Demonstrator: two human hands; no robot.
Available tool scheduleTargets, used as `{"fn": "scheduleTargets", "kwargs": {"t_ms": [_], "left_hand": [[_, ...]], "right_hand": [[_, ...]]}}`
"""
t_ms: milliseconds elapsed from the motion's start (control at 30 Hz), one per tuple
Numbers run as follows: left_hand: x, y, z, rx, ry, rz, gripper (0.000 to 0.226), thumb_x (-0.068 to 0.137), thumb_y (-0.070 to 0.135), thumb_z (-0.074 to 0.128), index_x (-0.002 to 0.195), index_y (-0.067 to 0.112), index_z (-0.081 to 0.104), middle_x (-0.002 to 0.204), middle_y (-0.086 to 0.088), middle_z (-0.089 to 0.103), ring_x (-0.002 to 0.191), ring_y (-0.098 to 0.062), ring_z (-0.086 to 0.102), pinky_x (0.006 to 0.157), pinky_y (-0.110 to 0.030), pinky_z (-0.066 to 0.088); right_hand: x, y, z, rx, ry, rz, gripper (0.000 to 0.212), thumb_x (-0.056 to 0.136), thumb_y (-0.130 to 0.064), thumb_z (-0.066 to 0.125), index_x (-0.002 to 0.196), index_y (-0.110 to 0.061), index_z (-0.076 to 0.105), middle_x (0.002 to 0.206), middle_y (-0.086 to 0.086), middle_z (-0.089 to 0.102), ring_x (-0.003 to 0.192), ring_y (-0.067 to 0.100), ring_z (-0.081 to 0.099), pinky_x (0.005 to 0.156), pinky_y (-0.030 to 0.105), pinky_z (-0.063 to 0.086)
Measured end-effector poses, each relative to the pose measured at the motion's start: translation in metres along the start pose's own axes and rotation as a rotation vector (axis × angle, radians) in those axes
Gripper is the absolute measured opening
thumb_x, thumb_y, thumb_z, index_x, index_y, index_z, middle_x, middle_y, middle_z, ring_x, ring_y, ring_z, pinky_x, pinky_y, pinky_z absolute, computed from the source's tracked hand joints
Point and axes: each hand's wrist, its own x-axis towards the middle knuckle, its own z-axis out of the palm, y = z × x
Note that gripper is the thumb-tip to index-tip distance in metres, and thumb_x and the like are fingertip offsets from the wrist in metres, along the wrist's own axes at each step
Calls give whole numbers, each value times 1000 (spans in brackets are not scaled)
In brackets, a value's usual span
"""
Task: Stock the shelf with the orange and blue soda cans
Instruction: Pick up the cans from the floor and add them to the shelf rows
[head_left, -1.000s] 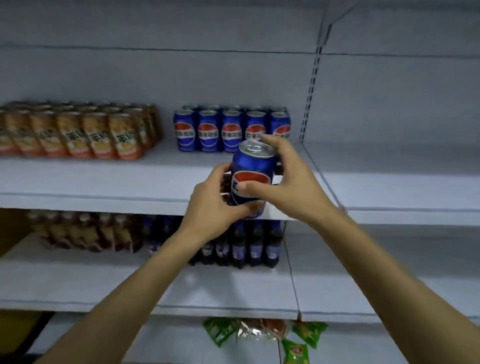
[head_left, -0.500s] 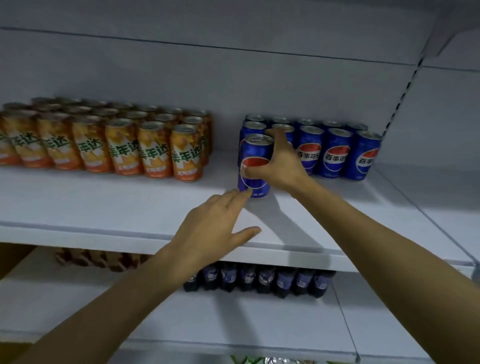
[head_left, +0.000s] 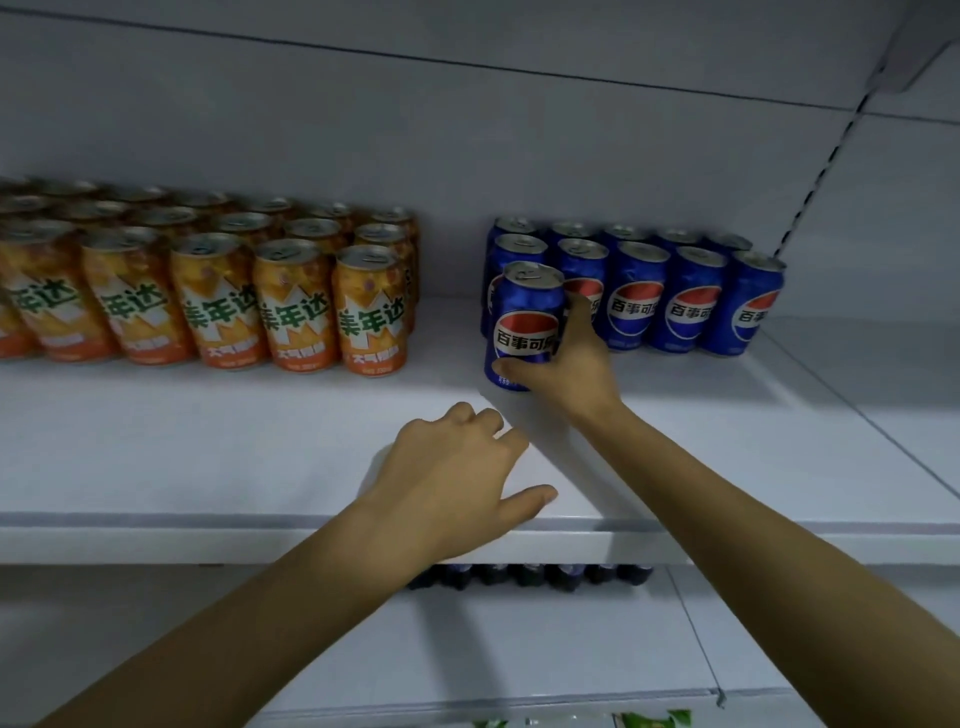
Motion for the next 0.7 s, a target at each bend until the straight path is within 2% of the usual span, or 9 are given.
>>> {"fn": "scheduleTargets", "kwargs": {"t_ms": [300,433,567,700], "left_hand": [[0,2,3,-24,30,-9,59,90,67,25,133,31,43,133,9,48,121,-15,41,81,-32,43],[0,5,-1,-17,3,-37,57,89,67,26,128,31,47,128,9,51,116,-15,45,81,-34,44],[12,29,-11,-47,91,-37,55,90,66,31,129,30,46,125,10,54,114,-14,48,78,-33,44],[45,89,-17,-71,151,51,56,89,63,37,134,31,44,128,8,55,117,-15,49,81,-32,43]], "right_hand": [[12,2,8,-29,-8,22,82,70,-19,82,137,-12,34,133,5,54,119,23,55,88,26,44],[9,3,-1,-21,-58,56,86,69,-27,83,138,-13,34,134,4,54,120,22,55,89,26,44],[-2,8,-49,-93,-81,22,79,74,-31,80,138,-13,37,136,4,52,123,21,52,89,25,41],[-21,30,-138,-435,-152,16,83,75,-38,77,142,-16,34,144,6,45,128,25,46,97,34,41]]}}
